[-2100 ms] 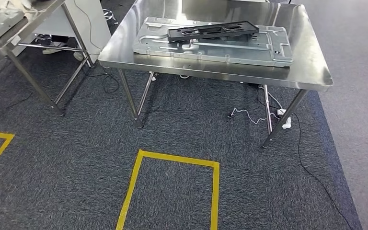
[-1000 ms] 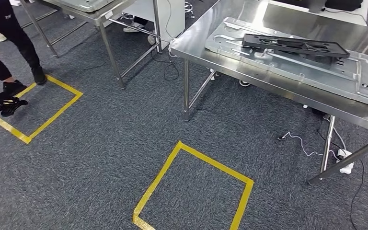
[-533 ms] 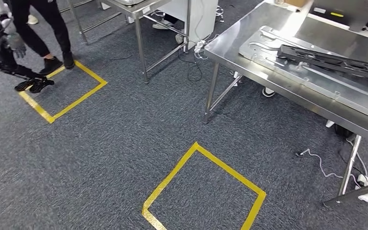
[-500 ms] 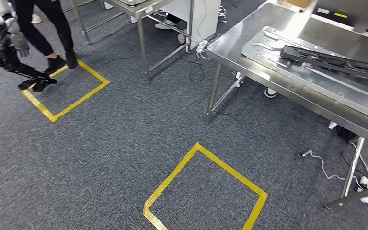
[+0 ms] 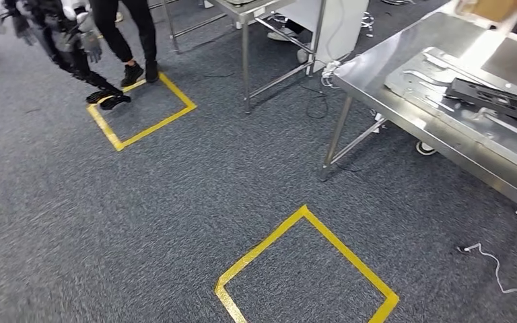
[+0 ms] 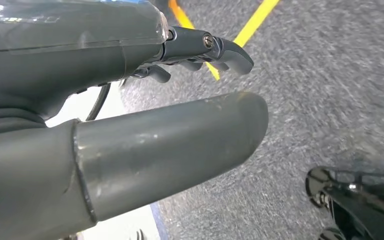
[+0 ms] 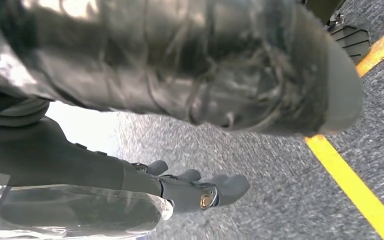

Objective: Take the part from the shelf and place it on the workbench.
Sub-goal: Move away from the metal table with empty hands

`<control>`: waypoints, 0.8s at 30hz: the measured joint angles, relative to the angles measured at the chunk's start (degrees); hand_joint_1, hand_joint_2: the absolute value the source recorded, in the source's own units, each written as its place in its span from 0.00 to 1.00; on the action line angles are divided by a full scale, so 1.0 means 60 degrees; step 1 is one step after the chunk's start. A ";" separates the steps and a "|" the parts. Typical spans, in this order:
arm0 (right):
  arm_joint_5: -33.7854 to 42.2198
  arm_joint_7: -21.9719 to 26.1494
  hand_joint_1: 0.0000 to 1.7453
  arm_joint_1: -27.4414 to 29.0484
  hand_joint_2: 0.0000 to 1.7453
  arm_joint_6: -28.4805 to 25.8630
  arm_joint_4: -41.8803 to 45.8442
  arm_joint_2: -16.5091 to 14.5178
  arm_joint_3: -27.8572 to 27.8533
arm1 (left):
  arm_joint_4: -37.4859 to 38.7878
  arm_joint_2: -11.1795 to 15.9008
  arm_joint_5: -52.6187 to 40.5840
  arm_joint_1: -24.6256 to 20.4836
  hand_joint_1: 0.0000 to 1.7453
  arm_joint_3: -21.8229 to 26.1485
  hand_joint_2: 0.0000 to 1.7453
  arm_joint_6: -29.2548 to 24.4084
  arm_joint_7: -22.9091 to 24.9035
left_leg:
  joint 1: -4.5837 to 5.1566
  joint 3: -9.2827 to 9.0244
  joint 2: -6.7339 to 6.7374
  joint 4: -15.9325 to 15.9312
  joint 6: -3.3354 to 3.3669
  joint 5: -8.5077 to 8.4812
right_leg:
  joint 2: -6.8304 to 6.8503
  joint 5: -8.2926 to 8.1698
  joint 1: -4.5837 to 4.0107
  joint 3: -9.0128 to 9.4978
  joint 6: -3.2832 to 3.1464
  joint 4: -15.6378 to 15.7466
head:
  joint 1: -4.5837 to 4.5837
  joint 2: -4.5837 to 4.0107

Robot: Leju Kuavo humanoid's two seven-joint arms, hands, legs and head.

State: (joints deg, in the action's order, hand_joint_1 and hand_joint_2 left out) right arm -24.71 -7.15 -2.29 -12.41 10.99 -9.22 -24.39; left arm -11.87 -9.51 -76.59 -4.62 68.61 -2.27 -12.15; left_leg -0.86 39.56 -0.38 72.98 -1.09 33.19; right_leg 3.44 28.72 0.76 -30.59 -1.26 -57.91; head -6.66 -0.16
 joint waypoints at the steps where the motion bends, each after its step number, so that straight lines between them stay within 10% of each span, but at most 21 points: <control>1: -0.0005 0.0000 0.00 -0.0007 0.00 0.0006 0.0000 0.0000 0.0000 | 0.0000 0.0004 -0.0007 0.0012 0.00 -0.0005 0.00 -0.0002 0.0000 | -0.0007 -0.0280 0.0076 -0.0493 0.0001 -0.0288 | 0.0113 0.0016 0.0002 0.0009 0.0021 -0.0012 | -0.0001 0.0000; 5: -0.0009 0.0000 0.00 -0.0035 0.00 0.0020 0.0000 0.0000 0.0000 | 0.0000 0.0012 -0.0014 -0.0008 0.00 -0.0031 0.00 -0.0006 -0.0004 | 0.0062 -0.1305 0.0713 -0.2451 0.0145 -0.0908 | 0.0491 0.0120 -0.0060 0.0087 0.0212 -0.0072 | -0.0005 -0.0001; 7: -0.0009 0.0000 0.00 -0.0075 0.00 0.0022 0.0000 0.0000 0.0001 | 0.0000 0.0012 -0.0015 0.0007 0.00 -0.0044 0.00 -0.0007 -0.0008 | 0.0093 -0.1278 0.0543 -0.2479 0.0250 -0.0937 | 0.0645 0.0130 -0.0066 0.0138 0.0323 -0.0041 | -0.0006 -0.0002; 10: -0.0009 0.0001 0.00 -0.0091 0.00 0.0025 0.0000 0.0000 0.0001 | 0.0000 0.0004 -0.0014 0.0010 0.00 -0.0077 0.00 -0.0008 -0.0008 | 0.0037 -0.1322 0.0237 -0.2615 0.0441 -0.1065 | 0.0102 0.0575 -0.0006 -0.0028 0.0463 -0.0577 | -0.0007 -0.0001; 14: -0.0009 0.0001 0.00 -0.0022 0.00 0.0029 -0.0002 0.0000 0.0003 | 0.0000 0.0005 -0.0016 -0.0004 0.00 -0.0105 0.00 -0.0010 -0.0008 | 0.0068 -0.1262 -0.0206 -0.2620 0.0538 -0.1122 | -0.0537 0.1521 0.0010 -0.1055 0.0478 -0.2719 | -0.0005 -0.0002; 16: -0.0012 0.0005 0.00 -0.0008 0.00 0.0036 -0.0005 0.0000 0.0004 | 0.0000 0.0005 -0.0025 0.0001 0.00 -0.0108 0.00 -0.0009 -0.0009 | 0.0078 -0.1269 -0.0501 -0.2583 0.0529 -0.1118 | -0.0604 0.1029 0.0011 -0.0921 0.0442 -0.2320 | -0.0006 -0.0002; 20: -0.0030 0.0023 0.00 0.0030 0.00 0.0074 -0.0015 0.0008 0.0004 | 0.0000 -0.0027 -0.0036 -0.0015 0.00 -0.0131 0.00 -0.0006 -0.0013 | 0.0056 -0.1138 -0.0983 -0.2428 0.0382 -0.1087 | -0.1451 0.0072 0.0021 -0.0121 0.0308 -0.0280 | -0.0006 -0.0001; 24: -0.0046 0.0007 0.00 -0.0019 0.00 0.0104 -0.0015 0.0007 0.0004 | 0.0000 -0.0035 -0.0036 0.0024 0.00 -0.0143 0.00 -0.0034 -0.0001 | 0.0014 -0.0982 -0.0988 -0.2307 0.0141 -0.1048 | -0.1103 0.0045 0.0012 -0.0006 0.0113 -0.0053 | -0.0005 -0.0001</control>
State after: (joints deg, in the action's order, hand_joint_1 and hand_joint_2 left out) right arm -24.98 -7.10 -2.40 -11.79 10.90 -9.18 -24.37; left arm -11.87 -9.73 -76.81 -4.47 67.76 -2.48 -12.15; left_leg -0.78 33.67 -6.30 59.14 -0.24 26.90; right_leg -3.18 28.98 0.84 -30.62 -0.58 -58.23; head -6.68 -0.17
